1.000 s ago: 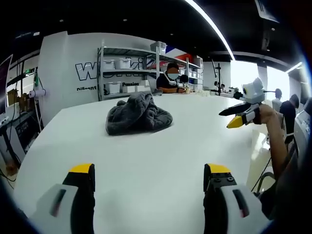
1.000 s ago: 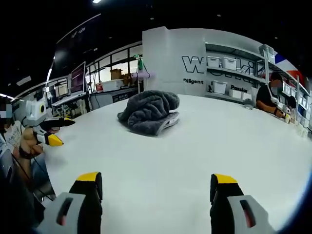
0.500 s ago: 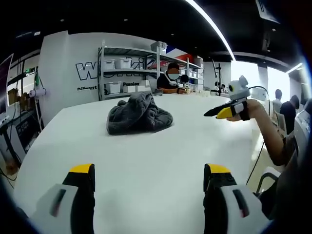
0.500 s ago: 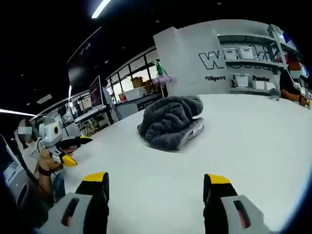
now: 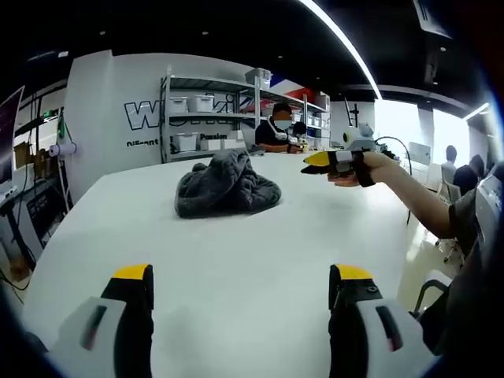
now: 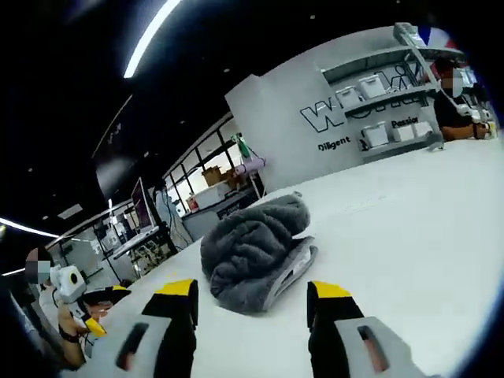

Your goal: Fold the towel on the table until its edges align and the towel forms a compact rectangular stack.

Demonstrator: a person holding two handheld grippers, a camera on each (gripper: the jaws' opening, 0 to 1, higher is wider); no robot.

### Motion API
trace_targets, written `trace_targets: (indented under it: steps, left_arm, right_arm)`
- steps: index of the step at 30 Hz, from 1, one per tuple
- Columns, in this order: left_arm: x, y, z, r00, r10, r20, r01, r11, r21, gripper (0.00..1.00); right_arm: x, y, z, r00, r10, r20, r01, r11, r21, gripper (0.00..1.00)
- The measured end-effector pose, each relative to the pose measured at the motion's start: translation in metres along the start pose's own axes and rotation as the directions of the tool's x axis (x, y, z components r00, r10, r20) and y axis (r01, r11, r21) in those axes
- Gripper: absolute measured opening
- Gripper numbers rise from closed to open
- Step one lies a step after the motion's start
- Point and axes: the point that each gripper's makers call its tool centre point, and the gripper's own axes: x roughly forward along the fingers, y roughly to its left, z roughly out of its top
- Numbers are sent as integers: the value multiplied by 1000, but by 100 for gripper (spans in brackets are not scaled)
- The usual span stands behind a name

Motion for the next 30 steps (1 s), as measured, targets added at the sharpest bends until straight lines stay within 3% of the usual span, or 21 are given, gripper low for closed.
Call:
trace_targets:
  steps: [2,3,4,8,12,13,23,30]
  left_arm:
    - [-1,0,0,1000,0,0,0,1000,1,97]
    - [-2,1,0,1000,1,-1,-1,1000,1,97]
    - [-3,1,0,1000,2,0,-2,1000,1,97]
    - [-6,5,0,1000,15,4,-15,1000,-2,97]
    - [-8,7,0,1000,20,7,-20,1000,-5,97]
    - [-9,8,-1,1000,22,5,-22,1000,-6,97]
    - [-12,12,-2,1000,30,6,-30,999,-11,97]
    - [-15,16,-4,999,37,0,-37,999,-5,97]
  right_arm:
    - [7,-5,6,1000,-15,21,14,1000,17,55]
    - [18,-13,15,998,-27,57,20,993,120,54]
    - [19,-14,16,998,-27,62,19,991,131,53]
    - [31,-38,28,984,-100,145,57,959,279,50]
    - [33,-39,25,975,-122,184,50,934,353,45]
    - [37,-44,26,973,-125,195,40,919,392,44]
    - [68,-45,13,985,-100,142,23,886,462,39]
    - [81,-57,0,984,-154,88,93,872,481,36]
